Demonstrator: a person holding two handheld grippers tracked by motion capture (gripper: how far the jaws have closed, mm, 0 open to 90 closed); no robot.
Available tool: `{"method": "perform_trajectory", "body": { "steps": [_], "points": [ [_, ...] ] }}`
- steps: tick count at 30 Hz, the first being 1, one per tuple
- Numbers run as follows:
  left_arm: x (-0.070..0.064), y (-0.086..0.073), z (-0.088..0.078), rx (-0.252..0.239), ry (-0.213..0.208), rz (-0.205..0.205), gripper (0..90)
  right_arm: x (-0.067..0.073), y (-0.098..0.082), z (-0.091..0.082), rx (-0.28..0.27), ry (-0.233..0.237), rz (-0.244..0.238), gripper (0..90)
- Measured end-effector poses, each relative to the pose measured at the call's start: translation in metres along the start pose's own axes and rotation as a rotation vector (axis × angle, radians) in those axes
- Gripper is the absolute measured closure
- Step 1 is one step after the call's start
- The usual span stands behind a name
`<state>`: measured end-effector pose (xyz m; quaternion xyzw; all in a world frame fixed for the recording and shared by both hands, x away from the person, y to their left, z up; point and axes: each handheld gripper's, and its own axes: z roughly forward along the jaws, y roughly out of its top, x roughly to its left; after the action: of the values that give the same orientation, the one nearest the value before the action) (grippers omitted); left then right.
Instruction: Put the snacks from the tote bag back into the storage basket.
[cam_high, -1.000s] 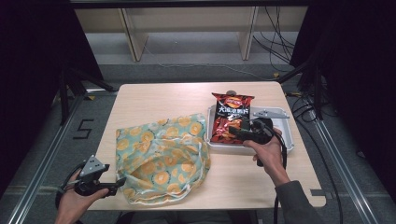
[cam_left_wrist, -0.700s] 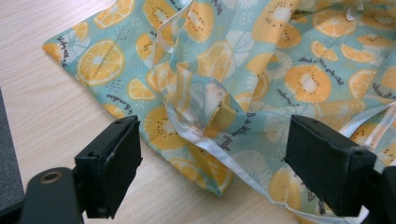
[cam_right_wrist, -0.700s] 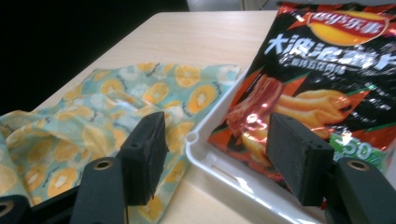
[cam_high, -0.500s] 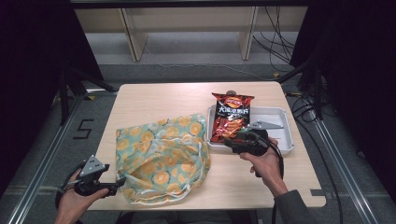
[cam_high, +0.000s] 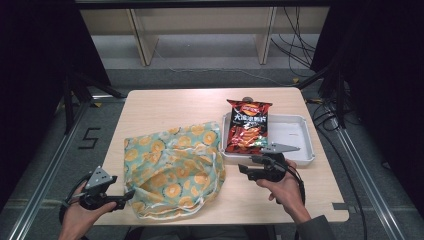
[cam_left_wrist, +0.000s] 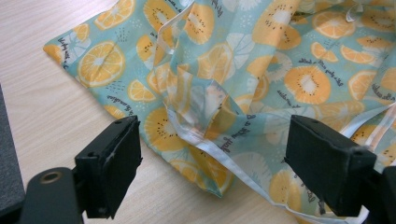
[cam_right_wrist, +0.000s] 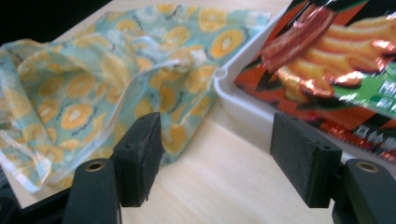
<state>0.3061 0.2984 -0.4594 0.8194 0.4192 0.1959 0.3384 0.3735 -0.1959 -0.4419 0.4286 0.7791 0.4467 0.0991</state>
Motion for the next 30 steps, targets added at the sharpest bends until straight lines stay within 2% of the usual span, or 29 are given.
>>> {"method": "perform_trajectory", "body": {
  "steps": [1, 2, 5, 6, 7, 8, 10, 11, 12, 14, 15, 16, 17, 18, 19, 20, 24, 25, 27, 30],
  "points": [
    [0.000, 0.000, 0.000, 0.001, 0.000, 0.000, 17.7, 0.005, -0.003, 0.000, 0.014, 0.004, 0.038, 34.4],
    [0.000, 0.000, 0.000, 0.001, 0.001, 0.003, 17.7, 0.003, -0.005, -0.001, 0.021, 0.002, -0.002, 34.2],
    [0.000, 0.000, 0.000, 0.001, 0.000, -0.001, 17.7, 0.007, -0.011, -0.003, 0.033, 0.005, -0.002, 33.3],
    [-0.001, 0.000, 0.001, -0.011, 0.001, -0.015, 17.7, 0.011, -0.014, -0.004, 0.043, 0.002, 0.025, 32.4],
    [-0.002, 0.000, 0.001, -0.017, 0.007, -0.012, 17.7, 0.012, -0.015, -0.005, 0.043, -0.003, 0.018, 31.8],
    [-0.002, -0.001, 0.002, -0.023, 0.007, -0.015, 17.7, 0.011, -0.016, -0.007, 0.046, -0.005, -0.010, 31.6],
    [-0.002, 0.000, 0.001, -0.013, 0.007, -0.013, 17.7, 0.013, -0.020, -0.009, 0.049, 0.004, -0.005, 31.2],
    [-0.002, 0.000, 0.001, -0.014, 0.008, -0.011, 17.7, 0.016, -0.021, -0.010, 0.065, -0.007, 0.019, 30.9],
    [-0.002, 0.000, 0.001, -0.016, 0.008, -0.012, 17.7, 0.013, -0.023, -0.010, 0.065, -0.011, -0.017, 30.7],
    [-0.002, -0.001, 0.003, -0.032, 0.004, -0.020, 17.7, 0.015, -0.026, -0.011, 0.076, -0.020, -0.007, 30.5],
    [-0.002, 0.000, 0.002, -0.019, 0.012, -0.029, 17.7, 0.014, -0.028, -0.011, 0.073, -0.020, -0.016, 30.2],
    [-0.002, 0.000, 0.001, -0.010, 0.015, -0.022, 17.7, 0.017, -0.029, -0.011, 0.082, -0.019, 0.010, 29.6],
    [-0.003, 0.000, 0.002, -0.015, 0.016, -0.029, 17.7, 0.017, -0.030, -0.011, 0.083, -0.017, 0.006, 29.6],
    [-0.003, 0.000, 0.002, -0.015, 0.013, -0.028, 17.7, 0.019, -0.031, -0.012, 0.092, -0.017, 0.038, 29.6],
    [-0.002, 0.000, 0.003, -0.024, 0.011, -0.030, 17.7, 0.015, -0.031, -0.011, 0.083, -0.019, -0.015, 29.6],
    [-0.002, 0.000, 0.003, -0.024, 0.012, -0.030, 17.7, 0.017, -0.032, -0.012, 0.090, -0.022, 0.003, 29.5],
    [-0.002, 0.000, 0.002, -0.014, 0.004, -0.025, 17.7, 0.016, -0.033, -0.012, 0.089, -0.020, -0.016, 29.3],
    [-0.003, 0.000, 0.003, -0.025, 0.012, -0.032, 17.7, 0.016, -0.033, -0.012, 0.088, -0.019, -0.017, 29.3],
    [-0.002, 0.000, 0.003, -0.022, 0.009, -0.026, 17.7, 0.015, -0.033, -0.012, 0.099, -0.002, -0.017, 29.2],
    [-0.003, 0.000, 0.003, -0.027, 0.011, -0.031, 17.7, 0.016, -0.033, -0.013, 0.096, -0.025, -0.004, 29.3]
  ]
}}
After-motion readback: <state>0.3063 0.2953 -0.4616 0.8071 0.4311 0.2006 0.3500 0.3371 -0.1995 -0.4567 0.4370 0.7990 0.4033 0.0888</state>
